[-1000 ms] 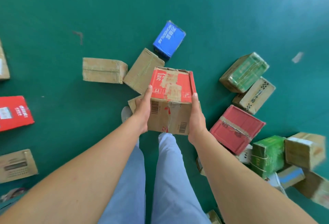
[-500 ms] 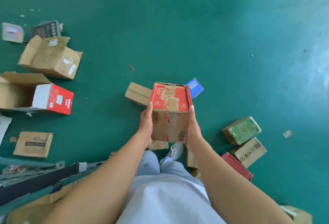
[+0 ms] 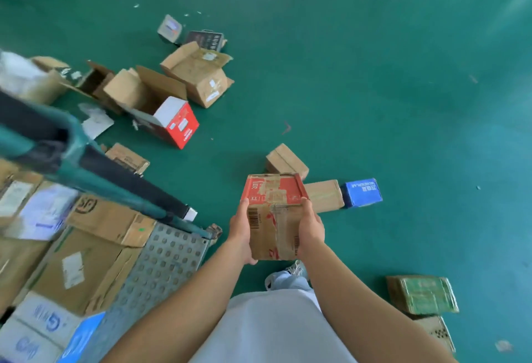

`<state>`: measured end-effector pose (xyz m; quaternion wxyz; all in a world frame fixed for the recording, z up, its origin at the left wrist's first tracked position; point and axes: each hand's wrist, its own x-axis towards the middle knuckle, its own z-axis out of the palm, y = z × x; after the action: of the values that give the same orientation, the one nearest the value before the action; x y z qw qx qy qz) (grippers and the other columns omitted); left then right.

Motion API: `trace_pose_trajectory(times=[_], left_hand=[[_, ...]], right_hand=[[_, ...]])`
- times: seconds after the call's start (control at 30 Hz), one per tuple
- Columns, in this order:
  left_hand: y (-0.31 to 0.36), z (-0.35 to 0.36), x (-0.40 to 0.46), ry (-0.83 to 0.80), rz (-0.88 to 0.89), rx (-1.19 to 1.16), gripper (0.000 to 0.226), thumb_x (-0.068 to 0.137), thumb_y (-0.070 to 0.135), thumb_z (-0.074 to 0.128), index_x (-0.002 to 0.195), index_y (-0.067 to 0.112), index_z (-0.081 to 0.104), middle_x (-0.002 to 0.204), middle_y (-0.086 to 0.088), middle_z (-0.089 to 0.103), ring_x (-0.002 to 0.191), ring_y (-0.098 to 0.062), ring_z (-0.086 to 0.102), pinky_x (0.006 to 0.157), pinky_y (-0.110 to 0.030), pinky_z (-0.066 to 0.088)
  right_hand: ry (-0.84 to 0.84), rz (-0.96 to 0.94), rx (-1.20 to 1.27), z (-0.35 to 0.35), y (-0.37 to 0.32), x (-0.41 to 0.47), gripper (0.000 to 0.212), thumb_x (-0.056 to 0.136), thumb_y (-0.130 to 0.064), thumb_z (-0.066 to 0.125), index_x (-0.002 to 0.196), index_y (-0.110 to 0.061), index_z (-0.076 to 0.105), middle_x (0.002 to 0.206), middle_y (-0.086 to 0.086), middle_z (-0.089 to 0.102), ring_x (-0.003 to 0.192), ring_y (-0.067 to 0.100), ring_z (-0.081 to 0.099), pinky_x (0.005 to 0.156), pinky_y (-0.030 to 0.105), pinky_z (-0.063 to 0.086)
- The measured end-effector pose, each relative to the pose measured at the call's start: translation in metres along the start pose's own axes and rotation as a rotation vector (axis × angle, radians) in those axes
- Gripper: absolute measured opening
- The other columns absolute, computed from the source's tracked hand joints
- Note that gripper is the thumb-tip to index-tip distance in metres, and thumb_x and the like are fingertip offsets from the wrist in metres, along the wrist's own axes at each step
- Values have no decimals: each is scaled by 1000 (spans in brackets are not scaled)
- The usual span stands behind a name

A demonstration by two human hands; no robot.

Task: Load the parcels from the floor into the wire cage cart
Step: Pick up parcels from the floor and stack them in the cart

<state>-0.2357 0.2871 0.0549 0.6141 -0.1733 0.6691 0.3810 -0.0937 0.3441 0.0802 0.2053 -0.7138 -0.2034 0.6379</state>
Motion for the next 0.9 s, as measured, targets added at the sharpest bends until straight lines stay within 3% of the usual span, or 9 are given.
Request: trace_pose_trajectory(times=[0.17,0.3,0.43,0.67,0.73,0.9], left_hand=[[-33,-81,-17,2,-22,-25,89,64,95,50,127,33,59,130,-10,63,124,-44,52,107,-75,28],[-67,-151,-37,21,-41,-66,92,68,94,50,134,30,56,138,-12,59,132,-45,47,110,-76,23],[-98,-217,-42,40,-36,-132,113,49,100,52,141,34,52,145,-11,55,136,-48,43,106,-82,21],[-141,-336,-69,144,-17,-468,109,54,95,57,145,35,46,146,-12,51,136,-48,40,107,-81,20],[-159,-365,-71,161,3,-596,110,48,97,58,140,36,51,142,-11,54,133,-47,43,106,-80,21],[-220,-446,-26,214,32,-869,114,24,106,60,116,41,71,124,-7,71,119,-45,58,99,-76,30]], right_hand=[[-21,8,-118,30,59,-49,51,91,-68,54,117,-24,60,108,4,68,96,25,62,88,43,48],[-25,62,-184,52,118,-99,62,85,-76,56,121,-25,60,112,6,68,98,30,63,86,46,48],[-57,97,-295,78,163,-132,68,80,-82,53,118,-26,58,107,6,67,95,31,60,84,49,45],[-215,2,-606,151,221,-192,62,81,-76,55,116,-25,59,104,6,67,93,30,61,79,45,44],[-264,-37,-693,173,238,-209,60,81,-75,57,115,-25,59,105,6,68,94,30,63,77,42,45],[-430,-125,-935,229,292,-251,61,84,-73,58,117,-22,58,104,7,66,97,30,62,89,45,48]])
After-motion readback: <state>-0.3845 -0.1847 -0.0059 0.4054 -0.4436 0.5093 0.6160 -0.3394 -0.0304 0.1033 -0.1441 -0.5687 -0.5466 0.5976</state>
